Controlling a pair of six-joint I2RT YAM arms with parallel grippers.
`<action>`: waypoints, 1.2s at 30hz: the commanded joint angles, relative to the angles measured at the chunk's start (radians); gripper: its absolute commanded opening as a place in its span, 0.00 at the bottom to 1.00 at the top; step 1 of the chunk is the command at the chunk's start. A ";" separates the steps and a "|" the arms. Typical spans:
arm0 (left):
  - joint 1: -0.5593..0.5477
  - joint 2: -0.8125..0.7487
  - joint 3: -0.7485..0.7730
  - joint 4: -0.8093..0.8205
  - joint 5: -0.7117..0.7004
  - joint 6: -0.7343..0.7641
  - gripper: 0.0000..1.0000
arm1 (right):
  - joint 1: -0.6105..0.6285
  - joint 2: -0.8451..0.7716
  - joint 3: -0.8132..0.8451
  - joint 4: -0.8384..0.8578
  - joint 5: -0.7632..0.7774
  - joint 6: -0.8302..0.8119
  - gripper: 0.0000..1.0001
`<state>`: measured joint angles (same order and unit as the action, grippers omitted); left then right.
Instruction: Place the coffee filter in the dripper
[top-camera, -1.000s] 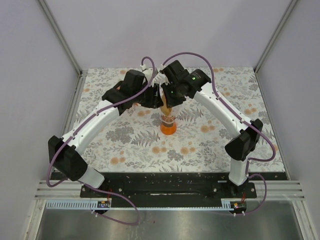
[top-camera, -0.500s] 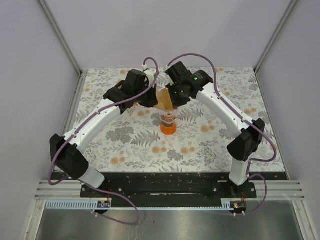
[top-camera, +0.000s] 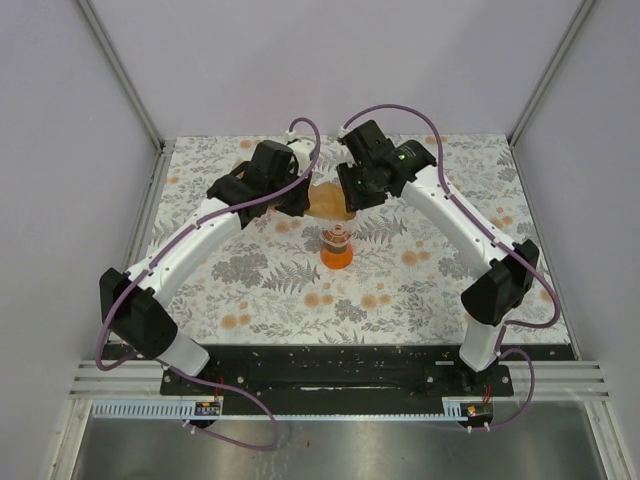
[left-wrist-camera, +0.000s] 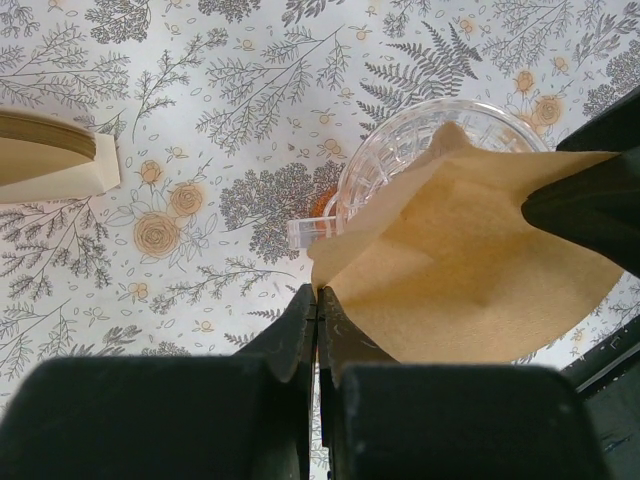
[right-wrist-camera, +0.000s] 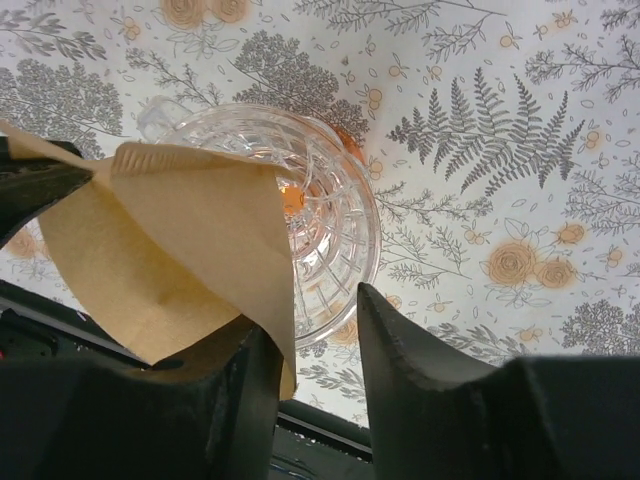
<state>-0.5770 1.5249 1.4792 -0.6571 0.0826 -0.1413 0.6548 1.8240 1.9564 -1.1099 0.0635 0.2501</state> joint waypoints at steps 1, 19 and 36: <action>-0.011 -0.025 0.053 0.011 -0.001 0.016 0.00 | -0.006 -0.087 0.039 0.061 -0.036 -0.035 0.46; -0.017 0.006 0.082 -0.001 0.025 0.005 0.01 | -0.004 -0.220 -0.195 0.392 -0.310 -0.035 0.04; -0.017 -0.020 0.122 -0.015 0.057 0.008 0.38 | -0.004 0.003 -0.086 0.222 -0.068 -0.052 0.00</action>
<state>-0.5900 1.5341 1.5448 -0.6907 0.1234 -0.1390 0.6521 1.8175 1.8198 -0.8455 -0.0574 0.2134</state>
